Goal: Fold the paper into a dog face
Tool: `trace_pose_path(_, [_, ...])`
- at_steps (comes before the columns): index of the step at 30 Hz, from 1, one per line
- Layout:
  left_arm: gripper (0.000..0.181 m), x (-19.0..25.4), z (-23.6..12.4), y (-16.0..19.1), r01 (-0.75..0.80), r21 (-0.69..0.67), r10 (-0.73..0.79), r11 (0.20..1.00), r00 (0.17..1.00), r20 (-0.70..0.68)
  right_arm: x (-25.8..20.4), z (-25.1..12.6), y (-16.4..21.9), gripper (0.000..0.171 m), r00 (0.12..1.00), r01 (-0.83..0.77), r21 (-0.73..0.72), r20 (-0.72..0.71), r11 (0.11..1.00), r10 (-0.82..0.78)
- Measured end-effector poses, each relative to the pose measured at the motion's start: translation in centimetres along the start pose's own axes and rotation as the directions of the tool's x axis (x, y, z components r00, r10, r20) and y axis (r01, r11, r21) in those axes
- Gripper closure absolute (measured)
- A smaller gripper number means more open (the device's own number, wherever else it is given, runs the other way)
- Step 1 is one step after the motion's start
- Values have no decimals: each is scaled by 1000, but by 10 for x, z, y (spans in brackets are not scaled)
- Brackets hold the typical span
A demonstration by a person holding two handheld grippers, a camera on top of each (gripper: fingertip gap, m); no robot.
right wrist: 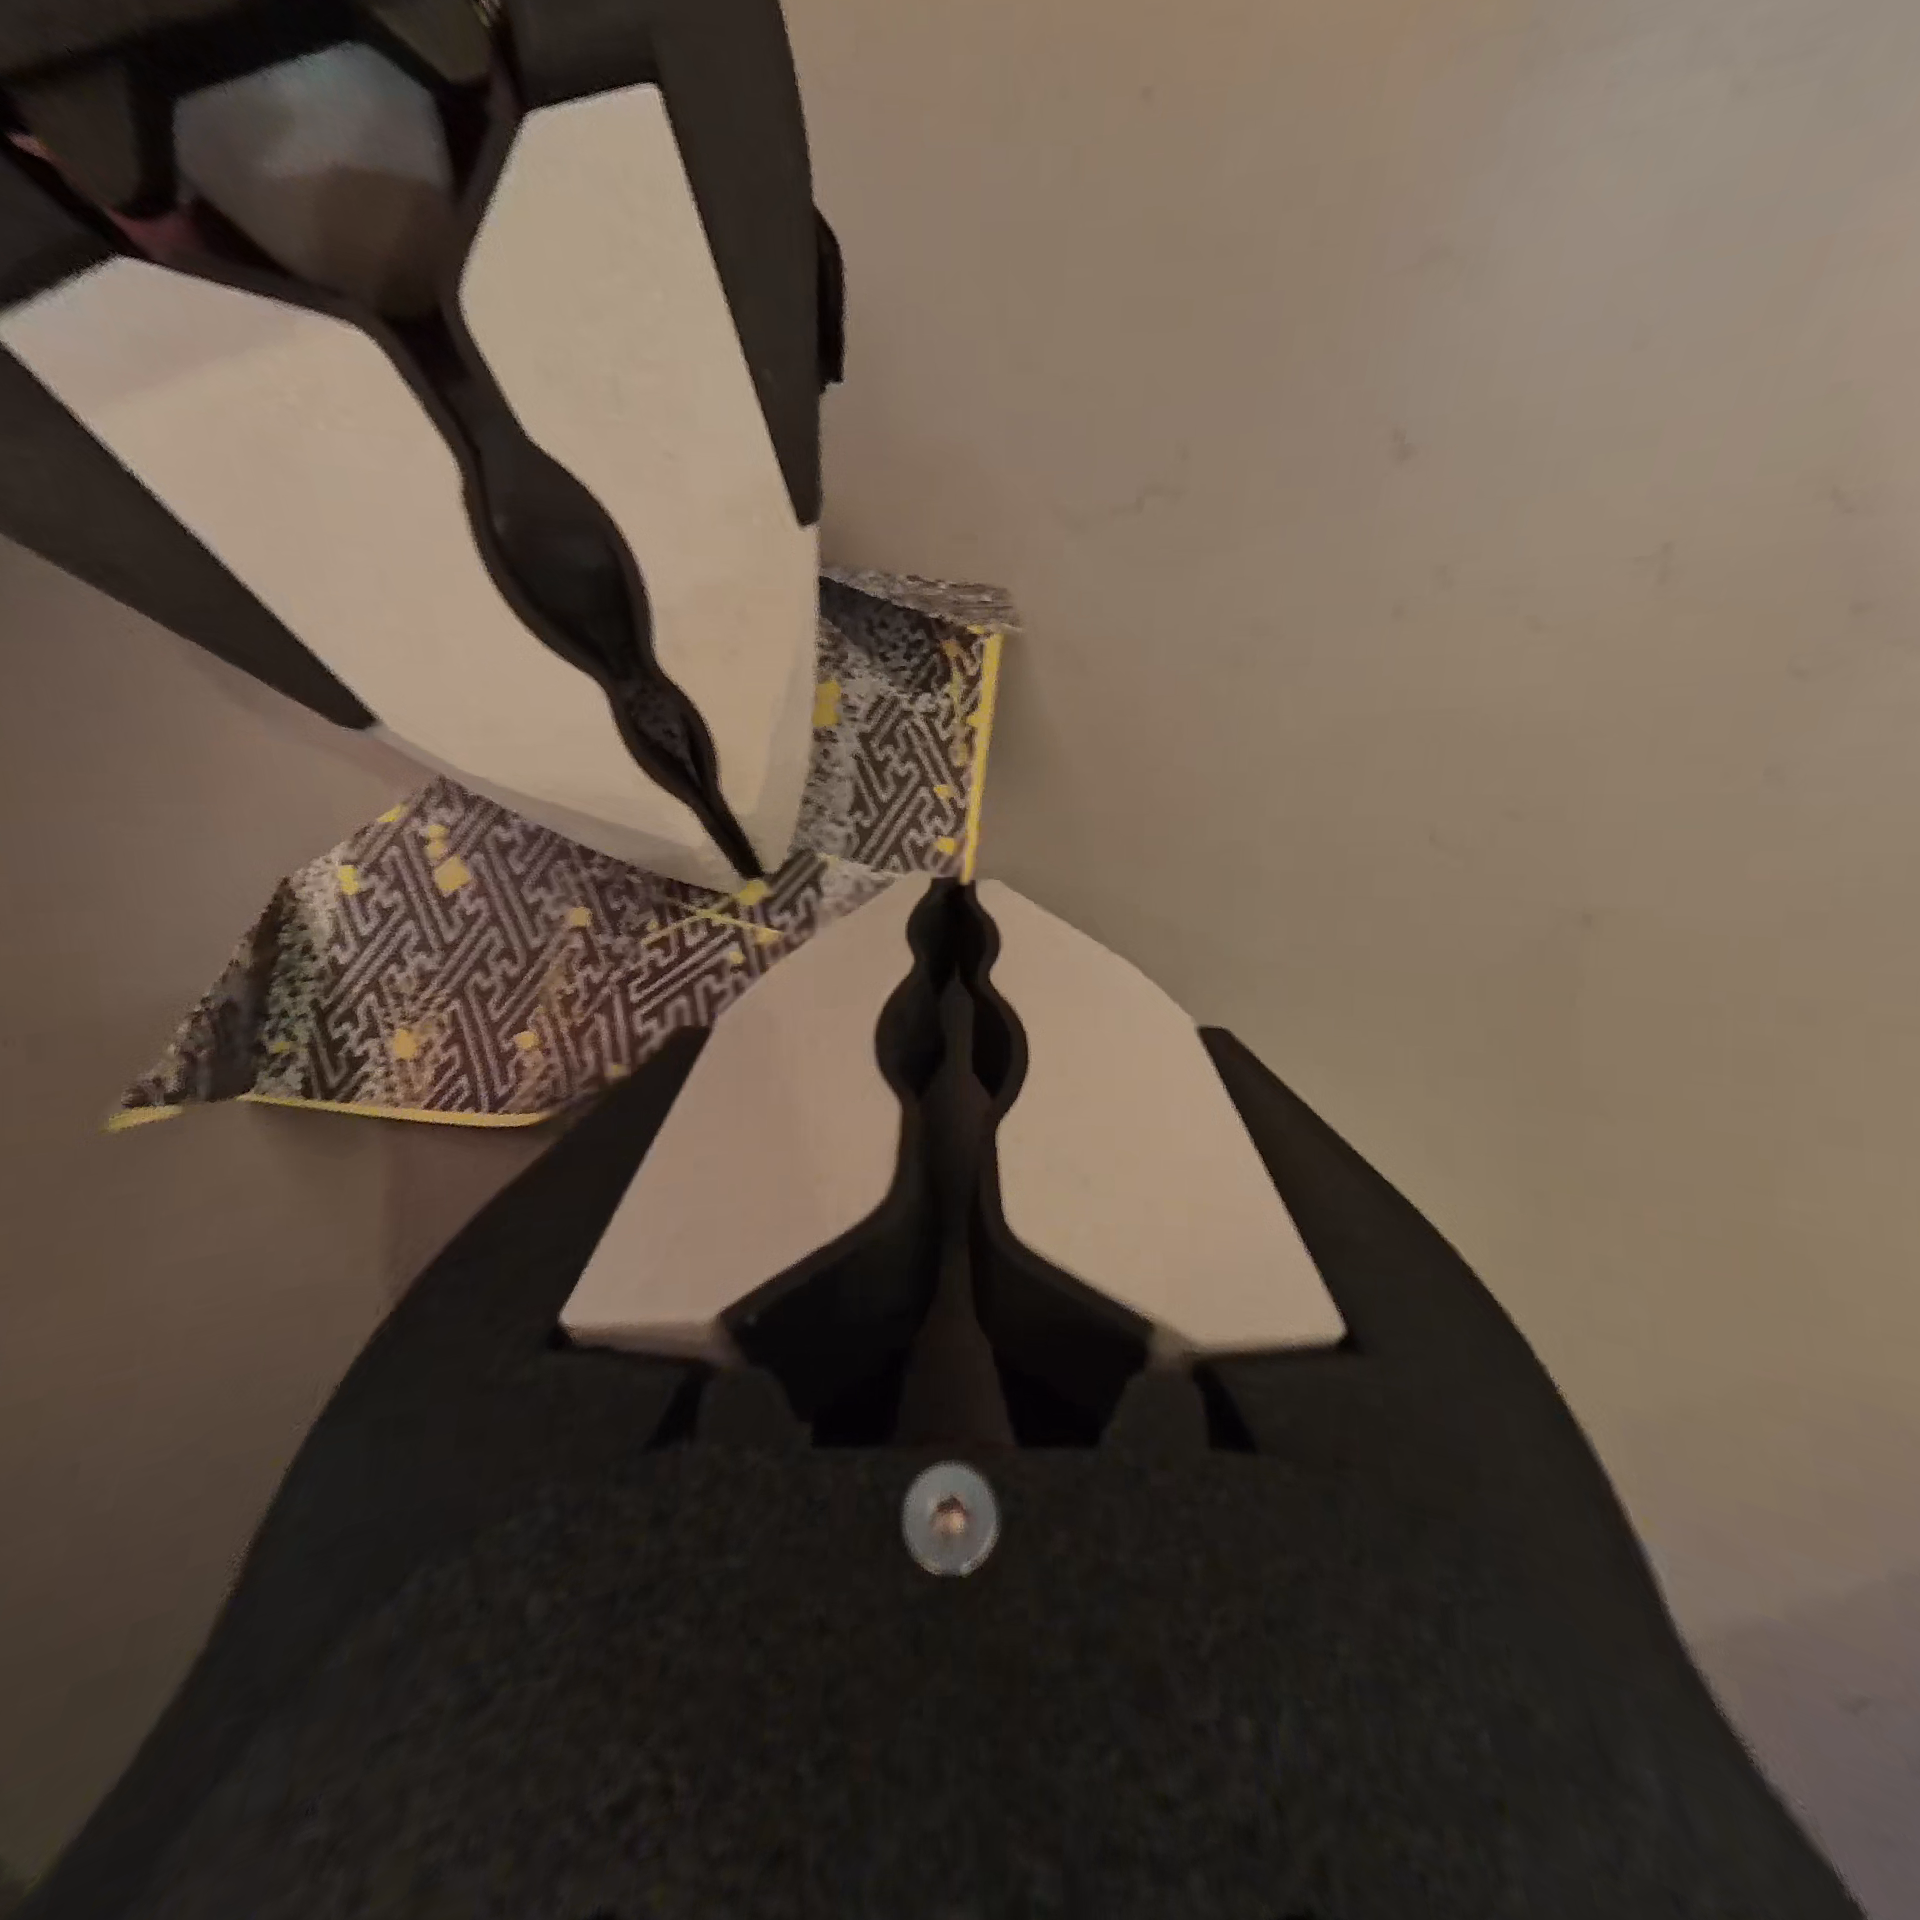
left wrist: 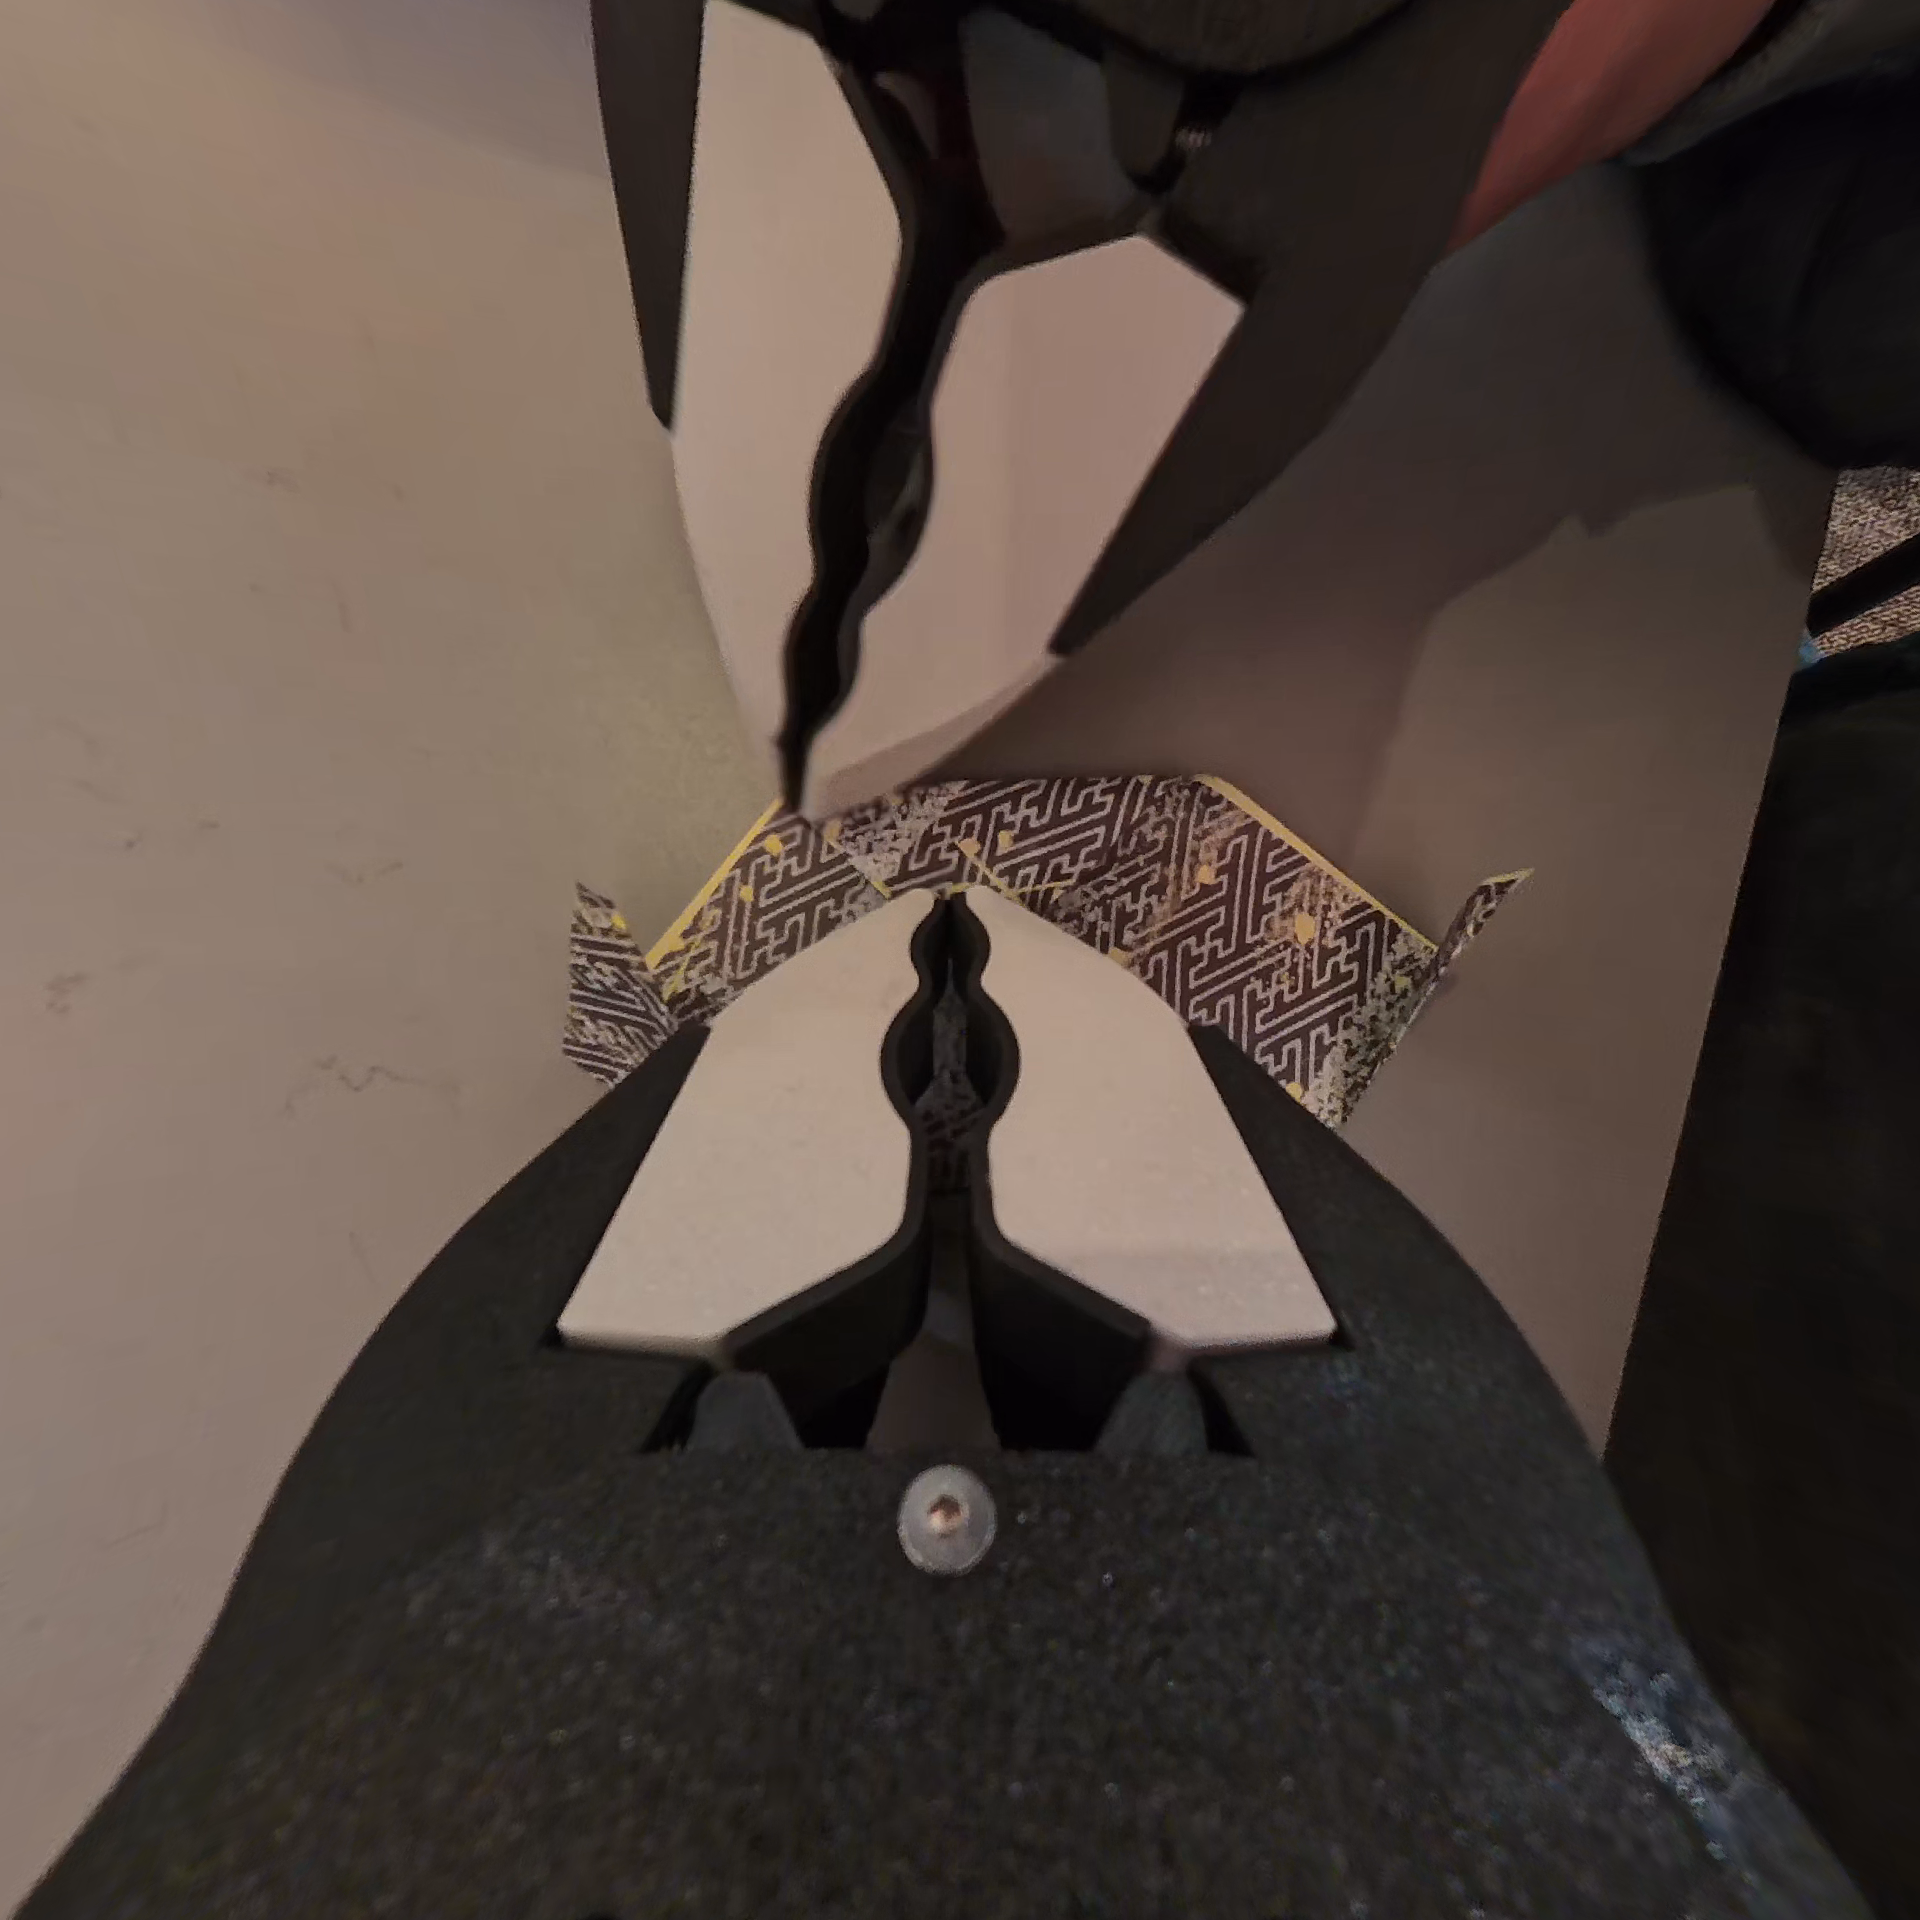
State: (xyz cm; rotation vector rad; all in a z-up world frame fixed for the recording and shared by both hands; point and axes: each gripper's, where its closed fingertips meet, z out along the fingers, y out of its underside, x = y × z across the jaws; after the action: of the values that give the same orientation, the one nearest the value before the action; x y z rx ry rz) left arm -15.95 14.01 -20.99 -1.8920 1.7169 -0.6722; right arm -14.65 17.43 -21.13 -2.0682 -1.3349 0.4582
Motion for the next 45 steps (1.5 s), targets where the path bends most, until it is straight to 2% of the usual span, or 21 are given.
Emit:
trace_pose_path(1, [181,1,0,0,0,0,0,1000,1000,-5,4,0,1,171,1000,-4,3,-20,1000,4])
trace_pose_path(7, [181,2,0,0,10,1,-10,1000,1000,-2,5,-3,0,171,999,37,-16,-25,999,-37])
trace_pose_path(10, [181,2,0,1,4,-2,-4,1000,1000,-1,-8,-16,-16,171,999,29,88,42,996,-32])
trace_pose_path(15, [181,2,-1,1,4,1,-4,1000,1000,-16,-18,-5,2,171,994,80,-2,77,997,-80])
trace_pose_path(25, [181,-9,-2,-2,69,-23,-70,997,996,-52,-17,-3,3,171,997,64,22,45,998,-65])
trace_pose_path(31, [181,-22,2,-18,67,-1,-67,998,998,11,-17,-3,3,171,996,77,22,35,997,-77])
trace_pose_path(34, [181,-27,10,-14,42,-41,-39,998,998,57,-17,-3,3,171,996,76,24,35,997,-77])
trace_pose_path(45, [181,-29,11,-13,7,-24,-4,1000,993,115,-18,-4,3,171,998,63,18,-4,998,-63])
